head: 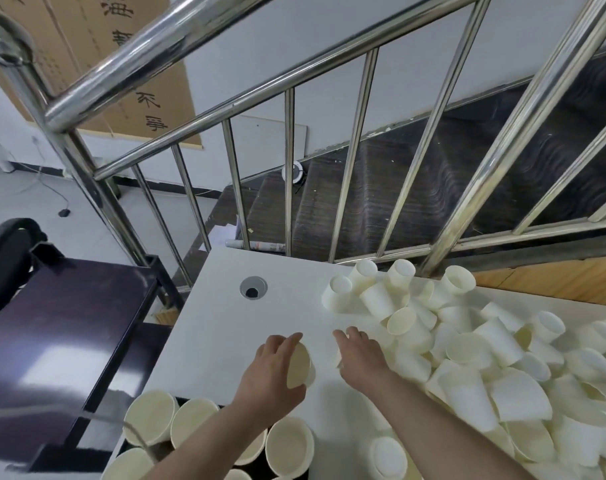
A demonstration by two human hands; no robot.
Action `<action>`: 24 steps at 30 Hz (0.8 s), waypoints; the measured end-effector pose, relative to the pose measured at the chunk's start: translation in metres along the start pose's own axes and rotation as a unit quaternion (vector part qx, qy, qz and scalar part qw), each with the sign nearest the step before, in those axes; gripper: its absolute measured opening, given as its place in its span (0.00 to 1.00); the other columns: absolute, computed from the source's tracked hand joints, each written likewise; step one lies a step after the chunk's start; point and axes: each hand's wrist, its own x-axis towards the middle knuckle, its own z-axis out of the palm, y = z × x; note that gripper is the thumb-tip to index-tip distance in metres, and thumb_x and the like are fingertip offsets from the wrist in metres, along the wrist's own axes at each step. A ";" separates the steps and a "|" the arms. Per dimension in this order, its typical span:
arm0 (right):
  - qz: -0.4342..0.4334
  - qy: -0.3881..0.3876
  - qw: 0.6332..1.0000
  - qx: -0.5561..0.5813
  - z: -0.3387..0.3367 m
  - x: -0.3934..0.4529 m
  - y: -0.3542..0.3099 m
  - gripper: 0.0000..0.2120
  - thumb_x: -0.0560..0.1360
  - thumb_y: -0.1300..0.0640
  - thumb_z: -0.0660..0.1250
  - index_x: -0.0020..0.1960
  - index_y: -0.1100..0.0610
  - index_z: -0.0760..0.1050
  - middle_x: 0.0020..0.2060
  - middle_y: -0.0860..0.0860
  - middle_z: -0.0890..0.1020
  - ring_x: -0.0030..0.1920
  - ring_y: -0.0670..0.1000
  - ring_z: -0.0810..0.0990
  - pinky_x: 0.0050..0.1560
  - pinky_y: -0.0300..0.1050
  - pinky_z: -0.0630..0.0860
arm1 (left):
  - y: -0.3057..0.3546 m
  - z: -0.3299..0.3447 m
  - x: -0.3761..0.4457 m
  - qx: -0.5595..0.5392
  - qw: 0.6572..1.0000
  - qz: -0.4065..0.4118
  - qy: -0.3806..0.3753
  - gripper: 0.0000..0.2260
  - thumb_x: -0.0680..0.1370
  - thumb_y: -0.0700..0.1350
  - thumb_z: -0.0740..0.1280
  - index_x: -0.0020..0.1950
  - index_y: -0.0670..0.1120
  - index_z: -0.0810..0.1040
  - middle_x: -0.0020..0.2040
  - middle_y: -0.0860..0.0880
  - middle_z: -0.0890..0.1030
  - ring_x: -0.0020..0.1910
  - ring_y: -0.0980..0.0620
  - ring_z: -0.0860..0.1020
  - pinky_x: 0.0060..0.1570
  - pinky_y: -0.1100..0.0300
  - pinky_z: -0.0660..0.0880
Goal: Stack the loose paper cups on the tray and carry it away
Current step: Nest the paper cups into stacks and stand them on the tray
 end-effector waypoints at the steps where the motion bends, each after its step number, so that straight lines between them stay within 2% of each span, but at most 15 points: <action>1: -0.002 0.000 1.000 0.006 0.001 0.000 0.001 0.26 0.77 0.59 0.62 0.72 0.54 0.60 0.66 0.55 0.67 0.65 0.56 0.68 0.62 0.50 0.68 | 0.000 -0.001 0.000 -0.002 1.000 -0.002 0.001 0.36 0.71 0.49 0.67 0.75 0.56 0.54 0.67 0.54 0.63 0.65 0.52 0.65 0.55 0.62 0.71; 6: -0.018 0.022 0.995 0.092 -0.010 -0.007 -0.004 0.32 0.73 0.58 0.64 0.75 0.52 0.58 0.67 0.52 0.63 0.66 0.54 0.66 0.58 0.47 0.73 | 0.000 -0.005 -0.008 -0.020 1.000 -0.007 0.016 0.37 0.72 0.50 0.68 0.76 0.54 0.53 0.68 0.52 0.62 0.65 0.51 0.67 0.58 0.61 0.71; 10: -0.033 0.058 0.987 0.143 -0.023 -0.021 -0.013 0.36 0.70 0.55 0.67 0.75 0.51 0.57 0.65 0.51 0.60 0.65 0.54 0.69 0.55 0.46 0.75 | 0.000 -0.013 -0.017 -0.034 0.998 -0.015 0.051 0.38 0.72 0.51 0.69 0.77 0.53 0.51 0.67 0.51 0.62 0.61 0.50 0.71 0.55 0.57 0.73; 13: -0.046 0.073 0.984 0.158 -0.030 -0.032 -0.021 0.38 0.70 0.56 0.68 0.76 0.51 0.56 0.64 0.52 0.58 0.65 0.55 0.69 0.57 0.47 0.75 | -0.001 -0.020 -0.025 -0.043 0.996 -0.016 0.070 0.39 0.72 0.52 0.69 0.77 0.53 0.51 0.66 0.51 0.61 0.59 0.50 0.73 0.53 0.58 0.74; 19: -0.035 0.110 0.975 0.188 -0.040 -0.066 -0.049 0.38 0.69 0.55 0.70 0.75 0.49 0.58 0.64 0.50 0.58 0.62 0.55 0.71 0.57 0.47 0.75 | -0.017 -0.040 -0.048 -0.060 0.992 0.037 0.103 0.37 0.72 0.53 0.70 0.77 0.55 0.54 0.66 0.53 0.61 0.58 0.53 0.73 0.50 0.64 0.72; 24: 0.005 0.141 0.965 0.222 -0.041 -0.099 -0.087 0.40 0.69 0.54 0.70 0.77 0.48 0.56 0.65 0.49 0.58 0.63 0.53 0.70 0.55 0.45 0.74 | -0.043 -0.064 -0.072 -0.103 0.985 0.094 0.105 0.36 0.72 0.50 0.71 0.76 0.53 0.58 0.67 0.55 0.64 0.60 0.55 0.71 0.55 0.65 0.70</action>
